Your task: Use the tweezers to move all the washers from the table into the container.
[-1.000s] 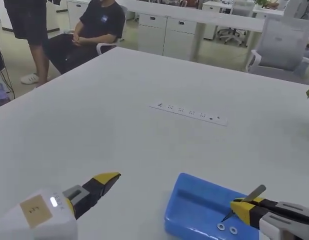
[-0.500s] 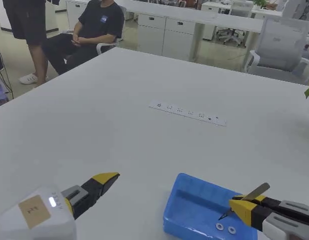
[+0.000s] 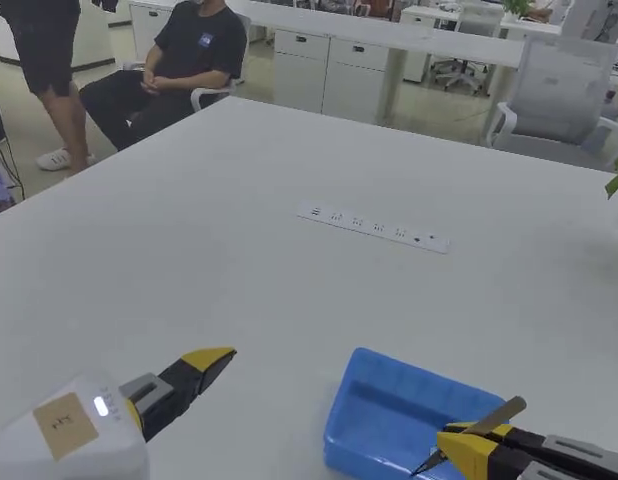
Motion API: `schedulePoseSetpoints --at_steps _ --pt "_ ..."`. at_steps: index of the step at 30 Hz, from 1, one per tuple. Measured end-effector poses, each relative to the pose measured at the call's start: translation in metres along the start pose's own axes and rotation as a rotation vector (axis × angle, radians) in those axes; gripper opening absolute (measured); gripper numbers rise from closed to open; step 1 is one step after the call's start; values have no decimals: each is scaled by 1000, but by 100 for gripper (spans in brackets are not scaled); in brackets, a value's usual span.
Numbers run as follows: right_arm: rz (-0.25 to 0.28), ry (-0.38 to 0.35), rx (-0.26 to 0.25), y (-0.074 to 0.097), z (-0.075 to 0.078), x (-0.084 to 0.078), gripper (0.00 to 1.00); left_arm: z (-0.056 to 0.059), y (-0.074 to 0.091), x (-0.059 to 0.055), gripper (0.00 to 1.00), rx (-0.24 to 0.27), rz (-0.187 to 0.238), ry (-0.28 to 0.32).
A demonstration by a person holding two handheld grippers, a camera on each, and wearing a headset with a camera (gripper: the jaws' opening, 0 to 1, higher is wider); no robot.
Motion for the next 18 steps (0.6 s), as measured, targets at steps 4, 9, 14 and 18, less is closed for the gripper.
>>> schedulePoseSetpoints --at_steps 4,9,14,18 --pt "-17 -28 30 -5 -2 -9 4 0 0 0 84 -2 -1 0" --pt "-63 -47 54 -14 -6 -26 4 0 0 0 84 -3 -1 3" --pt "-114 -49 72 -22 -9 -44 4 -1 0 0 84 1 -4 3" --pt "-138 -54 79 -25 -9 -52 4 0 0 -1 84 -1 -5 1"
Point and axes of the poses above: the centre of the closed fingertips' face, and the gripper's own axes: y roughly backward along the fingers, z roughly to its right, x roughly out of its top, the point moved 1 cm from there along y, roughly backward along the fingers, and after that the axes turned 12 degrees about x, right-handed, at the moved point
